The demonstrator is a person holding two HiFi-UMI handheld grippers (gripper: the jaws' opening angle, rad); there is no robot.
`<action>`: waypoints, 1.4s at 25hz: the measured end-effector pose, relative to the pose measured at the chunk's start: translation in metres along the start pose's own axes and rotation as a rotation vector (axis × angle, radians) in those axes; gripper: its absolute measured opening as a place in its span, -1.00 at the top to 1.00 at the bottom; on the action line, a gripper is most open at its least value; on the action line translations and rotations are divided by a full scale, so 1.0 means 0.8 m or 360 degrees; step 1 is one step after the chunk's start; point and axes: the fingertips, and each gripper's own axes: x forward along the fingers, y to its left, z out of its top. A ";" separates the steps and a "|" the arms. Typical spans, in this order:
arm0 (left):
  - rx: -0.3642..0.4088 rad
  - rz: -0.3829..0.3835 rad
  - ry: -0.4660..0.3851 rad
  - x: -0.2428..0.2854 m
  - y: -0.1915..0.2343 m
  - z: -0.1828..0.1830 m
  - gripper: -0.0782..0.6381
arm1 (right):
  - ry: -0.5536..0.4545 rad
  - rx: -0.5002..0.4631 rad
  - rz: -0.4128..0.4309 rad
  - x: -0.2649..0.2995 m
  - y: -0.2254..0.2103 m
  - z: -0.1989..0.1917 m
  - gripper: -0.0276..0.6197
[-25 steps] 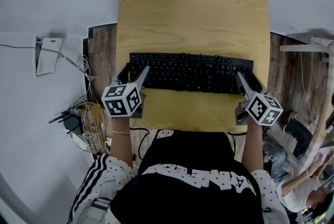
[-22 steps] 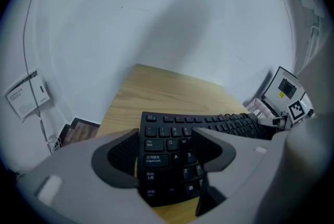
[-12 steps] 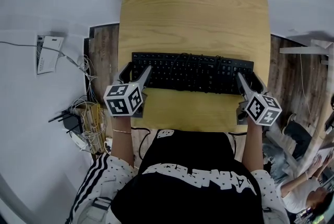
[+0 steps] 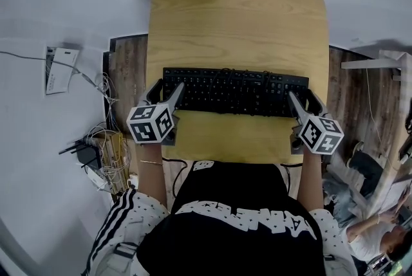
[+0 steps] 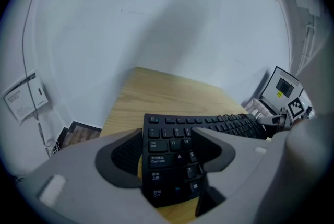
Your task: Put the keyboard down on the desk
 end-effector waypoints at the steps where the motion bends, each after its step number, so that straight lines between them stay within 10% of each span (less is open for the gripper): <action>1: -0.0002 -0.0005 -0.0013 -0.002 0.000 0.003 -0.02 | -0.0009 0.0003 0.0008 -0.002 0.001 0.001 -0.05; 6: 0.0062 -0.0002 -0.0097 -0.012 -0.002 0.022 0.02 | -0.0090 0.0001 0.0001 -0.012 0.004 0.016 -0.04; 16: 0.0115 -0.0029 -0.0225 -0.034 -0.026 0.062 0.73 | -0.0237 -0.0105 0.0068 -0.034 0.039 0.059 0.30; 25: 0.0266 -0.0101 -0.0395 -0.066 -0.067 0.100 0.78 | -0.0340 -0.0085 0.0117 -0.048 0.056 0.082 0.88; 35: 0.0358 -0.0092 -0.0434 -0.090 -0.093 0.123 0.78 | -0.0440 -0.0163 0.0321 -0.063 0.096 0.117 0.88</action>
